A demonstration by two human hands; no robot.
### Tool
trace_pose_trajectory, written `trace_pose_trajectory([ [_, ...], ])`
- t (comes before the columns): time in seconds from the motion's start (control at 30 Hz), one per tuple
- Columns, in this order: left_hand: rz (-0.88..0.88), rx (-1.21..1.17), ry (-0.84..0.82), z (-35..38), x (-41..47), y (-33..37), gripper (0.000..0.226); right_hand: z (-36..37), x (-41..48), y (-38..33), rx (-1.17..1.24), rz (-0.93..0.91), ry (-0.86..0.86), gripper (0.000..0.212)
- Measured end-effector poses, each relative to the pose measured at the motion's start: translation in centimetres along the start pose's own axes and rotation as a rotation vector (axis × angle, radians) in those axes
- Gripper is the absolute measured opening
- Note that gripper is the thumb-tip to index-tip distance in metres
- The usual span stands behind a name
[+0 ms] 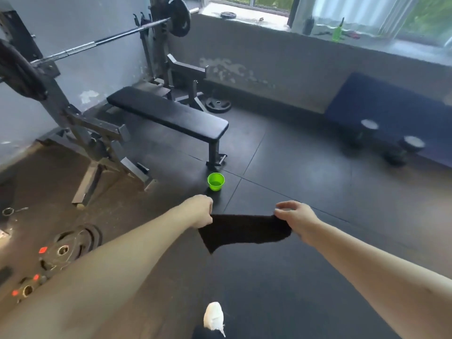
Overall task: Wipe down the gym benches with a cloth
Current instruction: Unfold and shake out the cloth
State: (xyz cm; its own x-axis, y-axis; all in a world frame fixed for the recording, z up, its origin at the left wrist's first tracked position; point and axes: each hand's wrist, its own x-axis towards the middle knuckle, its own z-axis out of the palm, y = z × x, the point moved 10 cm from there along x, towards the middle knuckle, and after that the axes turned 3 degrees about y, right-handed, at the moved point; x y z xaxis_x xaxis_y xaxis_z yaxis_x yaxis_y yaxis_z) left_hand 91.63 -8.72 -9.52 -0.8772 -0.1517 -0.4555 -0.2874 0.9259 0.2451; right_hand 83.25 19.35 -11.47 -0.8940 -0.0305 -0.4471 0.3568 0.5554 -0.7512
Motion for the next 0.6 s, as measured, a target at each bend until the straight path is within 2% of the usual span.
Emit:
trace_pose_trajectory([
  [0.07,0.017,0.078,0.073,-4.2,4.5,0.3,0.019,-0.2,3.9,-3.2,-0.028,-0.003,-0.083,0.005],
  [0.13,0.022,0.129,0.116,-7.1,8.0,0.1,0.020,-0.2,7.1,-6.1,-0.080,-0.055,-0.163,0.011],
  [0.2,0.004,0.046,0.152,-9.8,12.6,-0.6,0.019,-0.7,11.5,-8.7,-0.243,-0.138,-0.202,0.022],
  [0.3,0.015,-0.096,0.145,-12.0,18.6,-1.0,0.020,-1.3,18.5,-12.4,-0.385,-0.269,-0.190,0.016],
  [0.37,-0.021,-0.183,0.122,-12.3,22.0,-0.7,0.024,-1.4,23.3,-14.9,-0.407,-0.360,-0.151,0.019],
  [0.5,-0.236,-0.492,0.191,-14.0,29.4,-0.2,0.030,-0.3,32.6,-19.3,-0.274,-0.414,-0.268,0.008],
  [0.6,-0.447,-0.705,0.256,-14.7,34.3,0.5,0.031,0.6,39.2,-23.3,-0.256,-0.474,-0.335,0.014],
])
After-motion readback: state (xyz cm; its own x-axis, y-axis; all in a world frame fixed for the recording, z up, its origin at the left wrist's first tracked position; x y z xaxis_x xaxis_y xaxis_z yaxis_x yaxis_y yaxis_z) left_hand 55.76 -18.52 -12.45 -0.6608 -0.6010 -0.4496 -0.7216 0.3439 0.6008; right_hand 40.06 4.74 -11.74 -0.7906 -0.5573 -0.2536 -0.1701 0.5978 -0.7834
